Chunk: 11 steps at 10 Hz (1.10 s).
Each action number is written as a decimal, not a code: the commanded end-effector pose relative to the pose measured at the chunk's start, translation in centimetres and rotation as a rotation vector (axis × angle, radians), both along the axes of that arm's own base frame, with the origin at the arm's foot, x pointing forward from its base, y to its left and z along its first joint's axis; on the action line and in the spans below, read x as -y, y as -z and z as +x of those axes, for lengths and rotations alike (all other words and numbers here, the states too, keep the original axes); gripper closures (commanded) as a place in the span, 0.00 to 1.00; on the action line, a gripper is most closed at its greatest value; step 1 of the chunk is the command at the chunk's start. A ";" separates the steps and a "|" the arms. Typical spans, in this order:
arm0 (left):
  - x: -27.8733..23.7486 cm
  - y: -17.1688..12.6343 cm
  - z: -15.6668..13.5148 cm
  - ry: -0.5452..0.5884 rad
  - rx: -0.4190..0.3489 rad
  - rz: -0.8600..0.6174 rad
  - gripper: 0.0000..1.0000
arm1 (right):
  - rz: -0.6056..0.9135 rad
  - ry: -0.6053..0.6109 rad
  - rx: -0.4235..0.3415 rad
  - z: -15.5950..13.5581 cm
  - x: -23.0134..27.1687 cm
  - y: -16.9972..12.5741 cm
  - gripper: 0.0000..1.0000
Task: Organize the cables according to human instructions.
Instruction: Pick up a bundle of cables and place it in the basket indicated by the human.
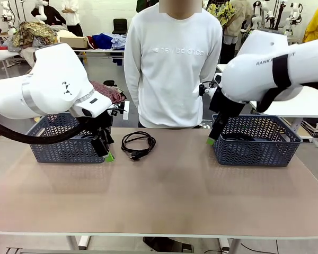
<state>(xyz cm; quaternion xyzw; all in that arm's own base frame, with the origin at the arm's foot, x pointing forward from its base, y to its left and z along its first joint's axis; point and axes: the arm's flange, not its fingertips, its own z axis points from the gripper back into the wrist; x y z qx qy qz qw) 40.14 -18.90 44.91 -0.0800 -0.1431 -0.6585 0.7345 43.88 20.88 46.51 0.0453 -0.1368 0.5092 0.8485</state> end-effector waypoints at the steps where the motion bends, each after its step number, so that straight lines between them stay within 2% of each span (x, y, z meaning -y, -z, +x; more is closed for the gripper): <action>1: -0.2 -0.1 0.0 -0.002 0.000 0.005 0.00 | 0.073 0.024 0.028 -1.8 0.1 1.1 0.00; 4: -0.2 -0.1 0.0 -0.002 0.000 0.005 0.00 | 0.087 0.042 0.022 -2.6 -0.4 1.6 0.00; 5: -0.2 -0.1 0.0 -0.002 0.000 0.005 0.00 | 0.045 0.012 0.005 -1.8 -0.5 1.5 0.00; 11: -0.2 -0.1 0.0 -0.002 0.000 0.005 0.00 | 0.045 0.012 0.005 -1.8 -0.5 1.5 0.00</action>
